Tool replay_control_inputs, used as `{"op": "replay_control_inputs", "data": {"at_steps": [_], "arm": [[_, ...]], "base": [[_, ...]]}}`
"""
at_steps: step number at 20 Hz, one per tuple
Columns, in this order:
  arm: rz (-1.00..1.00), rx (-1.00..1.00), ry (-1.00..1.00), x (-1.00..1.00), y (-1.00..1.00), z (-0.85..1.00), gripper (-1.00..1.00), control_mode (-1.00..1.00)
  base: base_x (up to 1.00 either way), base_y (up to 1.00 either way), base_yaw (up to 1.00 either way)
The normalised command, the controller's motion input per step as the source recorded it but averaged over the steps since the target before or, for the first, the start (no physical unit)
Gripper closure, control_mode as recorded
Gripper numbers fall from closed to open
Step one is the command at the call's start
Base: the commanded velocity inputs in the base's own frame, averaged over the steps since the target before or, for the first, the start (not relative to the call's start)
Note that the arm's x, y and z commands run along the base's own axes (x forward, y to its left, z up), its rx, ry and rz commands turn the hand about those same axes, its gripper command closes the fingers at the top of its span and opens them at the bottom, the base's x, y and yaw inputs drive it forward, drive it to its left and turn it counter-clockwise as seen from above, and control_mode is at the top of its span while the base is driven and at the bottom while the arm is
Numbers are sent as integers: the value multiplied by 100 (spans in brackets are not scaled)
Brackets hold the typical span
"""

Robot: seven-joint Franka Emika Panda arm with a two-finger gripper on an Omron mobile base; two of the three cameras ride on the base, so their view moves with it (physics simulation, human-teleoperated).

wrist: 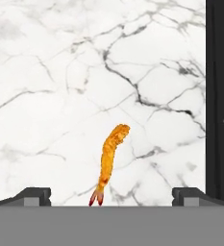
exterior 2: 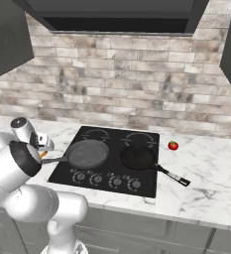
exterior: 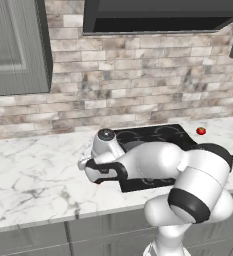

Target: Place both pans onto different burners. Then place the tomato and the shrimp on different pans.

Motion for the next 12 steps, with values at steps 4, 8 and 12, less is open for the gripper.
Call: {"op": "replay_control_inputs", "data": {"at_steps": [4,8,12], "arm": [[-1,0,-2,4,1,-11,-100,-100],[0,0,-2,4,3,-8,-100,-100],[0,0,-3,4,2,-11,-100,-100]], "base": [[0,0,0],[0,0,0],[0,0,0]]}}
